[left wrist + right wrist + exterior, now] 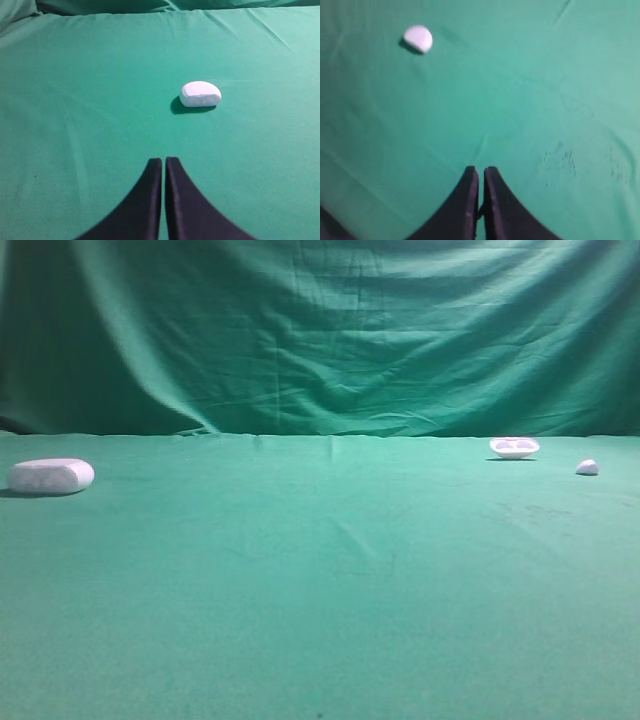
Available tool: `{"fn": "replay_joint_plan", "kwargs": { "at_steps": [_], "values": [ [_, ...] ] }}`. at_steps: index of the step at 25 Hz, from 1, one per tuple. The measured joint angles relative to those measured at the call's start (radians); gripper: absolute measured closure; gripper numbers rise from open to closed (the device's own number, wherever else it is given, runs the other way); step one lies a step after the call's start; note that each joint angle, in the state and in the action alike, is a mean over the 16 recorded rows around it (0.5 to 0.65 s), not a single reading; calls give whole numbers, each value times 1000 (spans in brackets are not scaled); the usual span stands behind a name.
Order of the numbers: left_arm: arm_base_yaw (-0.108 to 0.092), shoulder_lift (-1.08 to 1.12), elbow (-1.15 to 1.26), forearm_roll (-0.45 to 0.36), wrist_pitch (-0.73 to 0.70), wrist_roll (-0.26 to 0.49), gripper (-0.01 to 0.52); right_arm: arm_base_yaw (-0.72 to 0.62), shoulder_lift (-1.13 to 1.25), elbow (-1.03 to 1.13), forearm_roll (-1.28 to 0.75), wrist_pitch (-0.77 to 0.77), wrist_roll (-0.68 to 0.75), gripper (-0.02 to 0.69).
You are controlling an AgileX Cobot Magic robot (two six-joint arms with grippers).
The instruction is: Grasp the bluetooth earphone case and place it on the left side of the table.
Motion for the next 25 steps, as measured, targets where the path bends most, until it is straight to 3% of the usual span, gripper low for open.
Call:
{"fn": "replay_joint_plan", "kwargs": {
  "at_steps": [15,25],
  "values": [
    [0,0,0,0,0,0,514,-22,-351,357,-25,-141,1,665],
    [0,0,0,0,0,0,514,-223,-590,636,-54,-344,-1,665]
  ]
}}
